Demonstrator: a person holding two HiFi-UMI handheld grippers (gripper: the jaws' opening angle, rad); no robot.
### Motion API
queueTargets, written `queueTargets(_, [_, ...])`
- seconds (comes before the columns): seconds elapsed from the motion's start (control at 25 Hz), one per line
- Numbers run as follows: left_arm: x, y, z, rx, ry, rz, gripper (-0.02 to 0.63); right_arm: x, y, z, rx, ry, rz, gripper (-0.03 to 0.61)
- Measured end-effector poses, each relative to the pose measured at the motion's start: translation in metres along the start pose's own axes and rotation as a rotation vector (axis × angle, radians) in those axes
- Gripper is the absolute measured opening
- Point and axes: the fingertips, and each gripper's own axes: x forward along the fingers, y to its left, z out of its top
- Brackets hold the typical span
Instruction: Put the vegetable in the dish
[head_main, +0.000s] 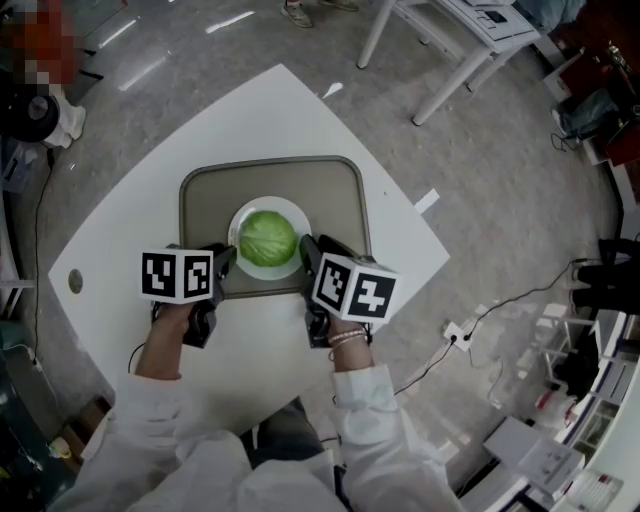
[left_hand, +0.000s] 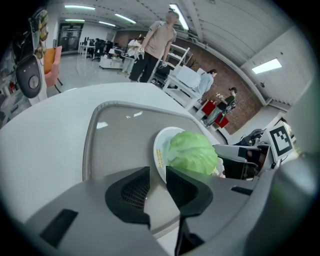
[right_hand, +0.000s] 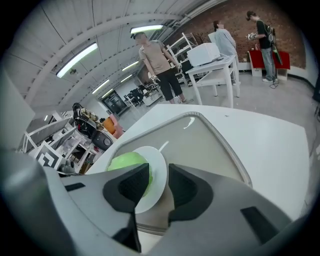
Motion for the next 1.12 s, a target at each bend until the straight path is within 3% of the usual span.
queueTargets(0.16, [-0.015,-0.007,0.001,-0.040,-0.038,-0.027,0.084,-0.015,0.010,0.005,-0.011,-0.042,0.016,0.124])
queueTargets(0.36, [-0.041,-0.032,0.010,-0.029,-0.101,-0.077,0.083,-0.041,0.031,0.008,-0.020,-0.115,0.059,0.118])
queueTargets(0.56, [-0.068,-0.060,0.015,0.038,-0.192,-0.123,0.081,-0.072,0.068,0.011,-0.091,-0.194,0.140,0.079])
queueTargets(0.76, [-0.101,-0.095,0.017,0.104,-0.336,-0.201,0.055,-0.101,0.105,0.005,-0.204,-0.246,0.211,0.041])
queueTargets(1.12, [-0.162,-0.127,-0.017,0.174,-0.466,-0.256,0.012,-0.151,0.153,-0.027,-0.331,-0.288,0.287,0.025])
